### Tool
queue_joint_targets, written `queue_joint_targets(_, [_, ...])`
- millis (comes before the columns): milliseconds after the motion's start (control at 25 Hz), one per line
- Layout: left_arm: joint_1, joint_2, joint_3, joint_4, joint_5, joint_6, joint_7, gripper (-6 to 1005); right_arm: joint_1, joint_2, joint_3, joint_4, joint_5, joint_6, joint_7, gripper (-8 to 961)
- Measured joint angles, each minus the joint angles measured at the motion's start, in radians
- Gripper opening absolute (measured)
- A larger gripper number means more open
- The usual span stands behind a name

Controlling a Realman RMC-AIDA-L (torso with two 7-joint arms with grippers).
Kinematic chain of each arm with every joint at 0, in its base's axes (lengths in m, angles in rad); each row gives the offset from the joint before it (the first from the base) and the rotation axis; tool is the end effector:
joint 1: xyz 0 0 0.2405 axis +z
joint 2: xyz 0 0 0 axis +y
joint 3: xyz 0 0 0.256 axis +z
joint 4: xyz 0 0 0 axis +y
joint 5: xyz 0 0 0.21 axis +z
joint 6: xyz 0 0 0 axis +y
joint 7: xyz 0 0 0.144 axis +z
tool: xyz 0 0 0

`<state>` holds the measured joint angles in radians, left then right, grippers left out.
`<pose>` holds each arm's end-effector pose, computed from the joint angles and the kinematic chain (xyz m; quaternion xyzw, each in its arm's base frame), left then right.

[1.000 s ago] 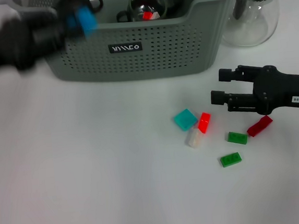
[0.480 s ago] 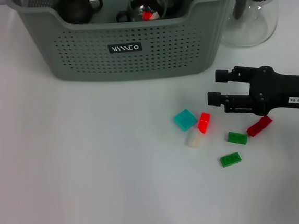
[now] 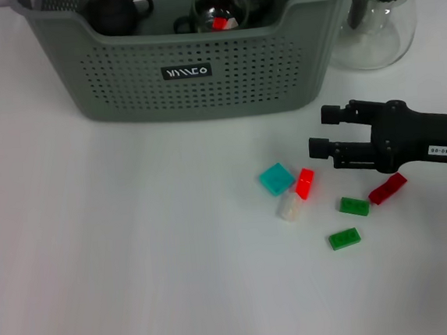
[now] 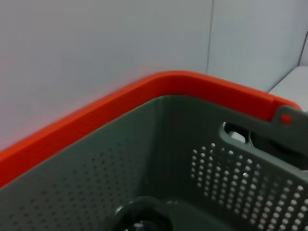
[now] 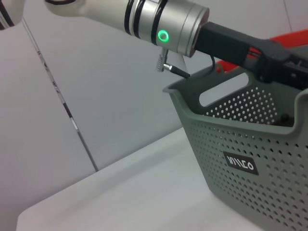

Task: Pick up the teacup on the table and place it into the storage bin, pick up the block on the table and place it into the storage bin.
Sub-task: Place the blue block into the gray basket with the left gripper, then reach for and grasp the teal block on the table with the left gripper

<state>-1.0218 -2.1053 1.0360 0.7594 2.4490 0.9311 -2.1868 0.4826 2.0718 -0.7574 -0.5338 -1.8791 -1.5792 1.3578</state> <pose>-0.1065 0.4758 -0.0240 -0.9301 -0.2263 -0.0337 0.2874 0.2688 0.3066 -0.0184 -0.9176 0.2550 0.2896 0.0953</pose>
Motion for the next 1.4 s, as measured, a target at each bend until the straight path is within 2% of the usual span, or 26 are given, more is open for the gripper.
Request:
queue_joint_targets(120, [0.031,-0.006,-0.013,0.075,-0.026,0.031,-0.003,511,-0.002,-0.002,0.000,0.001,0.000,0.002,-0.002,794])
queue_joint_targets(200, [0.095,-0.016,-0.023,0.191,-0.084,0.072,-0.001,516,-0.003,-0.002,0.000,0.000,0.000,0.002,-0.002,794])
queue_joint_targets(240, [0.147,-0.023,-0.027,0.274,-0.136,0.100,0.005,519,-0.003,-0.002,0.000,0.000,0.000,0.003,-0.002,794])
queue_joint_targets(360, [0.277,-0.036,-0.048,0.473,-0.301,0.195,0.037,630,0.000,-0.002,0.000,0.000,0.000,0.003,0.001,794])
queue_joint_targets(440, [0.383,-0.047,-0.118,0.609,-0.465,0.350,0.111,704,0.001,-0.002,-0.001,-0.003,0.000,0.003,0.004,794])
queue_joint_targets(480, [0.417,-0.053,-0.161,0.636,-0.521,0.433,0.153,741,0.001,-0.003,0.000,-0.005,0.000,0.003,0.004,794])
queue_joint_targets(600, [0.499,-0.064,-0.319,0.662,-0.639,0.668,0.265,748,0.003,-0.002,0.000,-0.004,0.000,0.001,0.005,794])
queue_joint_targets(640, [0.531,-0.064,-0.388,0.644,-0.670,0.766,0.317,751,0.004,-0.003,0.003,-0.003,0.000,-0.001,0.008,794])
queue_joint_targets(760, [0.595,-0.065,-0.519,0.533,-0.673,0.910,0.475,753,0.004,-0.005,0.006,-0.005,0.000,-0.002,0.023,794])
queue_joint_targets(840, [0.632,-0.068,-0.556,0.452,-0.628,0.947,0.603,753,0.005,-0.010,0.006,-0.007,0.000,-0.003,0.047,794])
queue_joint_targets(1000, [0.672,-0.073,-0.534,0.251,-0.485,0.952,0.834,752,0.008,-0.022,0.008,-0.014,0.007,-0.012,0.086,794])
queue_joint_targets(1200, [0.631,-0.073,-0.502,-0.007,-0.354,0.867,1.068,752,0.008,-0.036,0.012,-0.037,0.008,-0.020,0.119,794])
queue_joint_targets(1400, [0.566,-0.073,-0.437,-0.224,-0.351,0.681,1.228,753,0.008,-0.051,0.040,-0.057,0.009,-0.027,0.121,795])
